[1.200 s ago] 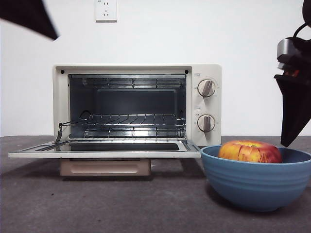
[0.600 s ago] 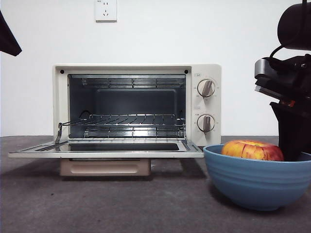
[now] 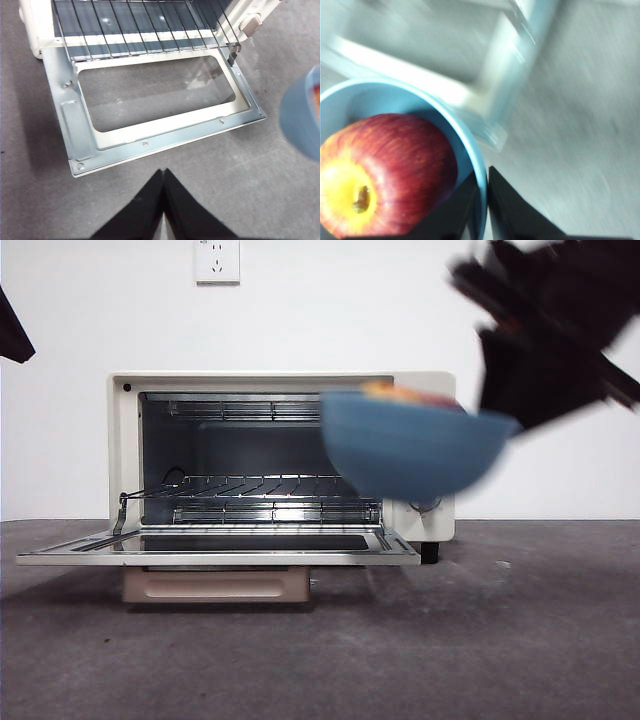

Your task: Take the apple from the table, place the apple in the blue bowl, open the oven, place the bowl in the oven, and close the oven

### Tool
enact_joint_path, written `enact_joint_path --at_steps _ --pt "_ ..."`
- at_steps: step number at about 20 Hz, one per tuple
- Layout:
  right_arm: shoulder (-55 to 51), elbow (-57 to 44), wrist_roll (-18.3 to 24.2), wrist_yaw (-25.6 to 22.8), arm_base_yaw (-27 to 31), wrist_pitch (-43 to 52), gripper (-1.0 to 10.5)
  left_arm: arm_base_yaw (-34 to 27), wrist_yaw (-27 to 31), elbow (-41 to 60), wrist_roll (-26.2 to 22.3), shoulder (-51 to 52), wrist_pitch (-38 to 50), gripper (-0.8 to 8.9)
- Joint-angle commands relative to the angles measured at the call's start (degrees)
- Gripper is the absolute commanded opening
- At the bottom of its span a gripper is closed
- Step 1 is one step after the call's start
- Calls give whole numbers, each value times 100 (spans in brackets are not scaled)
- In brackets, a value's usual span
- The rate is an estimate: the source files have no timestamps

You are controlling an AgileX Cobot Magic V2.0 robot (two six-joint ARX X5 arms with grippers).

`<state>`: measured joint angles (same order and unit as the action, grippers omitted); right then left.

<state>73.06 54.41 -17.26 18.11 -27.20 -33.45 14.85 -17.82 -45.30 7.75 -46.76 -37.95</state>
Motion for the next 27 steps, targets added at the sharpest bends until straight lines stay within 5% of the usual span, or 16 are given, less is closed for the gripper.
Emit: enact_joint_path --at_steps 1,12,27 --pt "291 570 -341 -232 -243 85 3 11 9 -28 -109 -35 24 7" --pt "2815 3008 -1069 -933 -396 107 3 17 2 -28 -125 -35 26 7" --pt "3386 3169 -2406 -1993 -494 905 3 72 -13 -28 -125 -35 22 7"
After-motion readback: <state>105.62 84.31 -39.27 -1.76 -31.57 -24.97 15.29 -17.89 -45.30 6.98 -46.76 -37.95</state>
